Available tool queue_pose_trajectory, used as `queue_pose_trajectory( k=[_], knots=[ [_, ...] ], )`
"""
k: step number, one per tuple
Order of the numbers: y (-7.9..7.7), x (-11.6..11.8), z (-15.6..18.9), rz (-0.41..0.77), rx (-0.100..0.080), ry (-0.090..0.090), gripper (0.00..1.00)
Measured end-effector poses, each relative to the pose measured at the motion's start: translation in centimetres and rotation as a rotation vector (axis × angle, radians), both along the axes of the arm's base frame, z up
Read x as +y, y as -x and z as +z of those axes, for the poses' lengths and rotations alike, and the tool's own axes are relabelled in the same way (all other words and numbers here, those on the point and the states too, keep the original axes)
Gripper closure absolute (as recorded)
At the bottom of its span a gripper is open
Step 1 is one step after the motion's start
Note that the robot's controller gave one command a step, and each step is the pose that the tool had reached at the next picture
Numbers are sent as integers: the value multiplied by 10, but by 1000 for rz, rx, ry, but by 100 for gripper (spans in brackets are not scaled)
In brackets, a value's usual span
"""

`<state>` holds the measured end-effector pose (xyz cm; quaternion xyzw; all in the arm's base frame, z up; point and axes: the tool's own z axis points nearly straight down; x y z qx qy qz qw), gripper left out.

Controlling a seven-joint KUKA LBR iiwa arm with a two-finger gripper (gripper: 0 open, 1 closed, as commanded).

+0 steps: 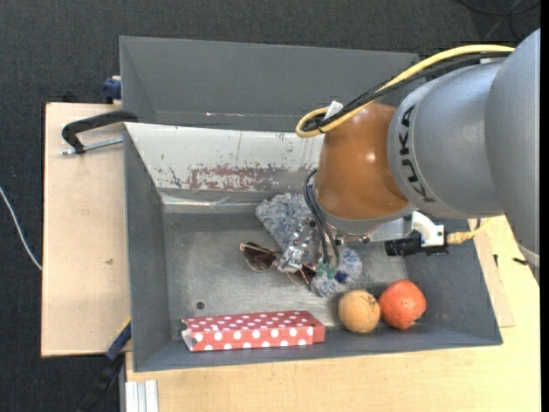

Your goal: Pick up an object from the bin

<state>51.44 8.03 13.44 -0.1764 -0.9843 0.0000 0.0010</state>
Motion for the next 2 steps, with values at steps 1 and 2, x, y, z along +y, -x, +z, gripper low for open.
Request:
queue_pose_trajectory(
  k=[1,2],
  knots=[
    [-1,0,21,0,-7,-1,100],
    [-3,1,28,1,-12,-2,100]
  ],
)
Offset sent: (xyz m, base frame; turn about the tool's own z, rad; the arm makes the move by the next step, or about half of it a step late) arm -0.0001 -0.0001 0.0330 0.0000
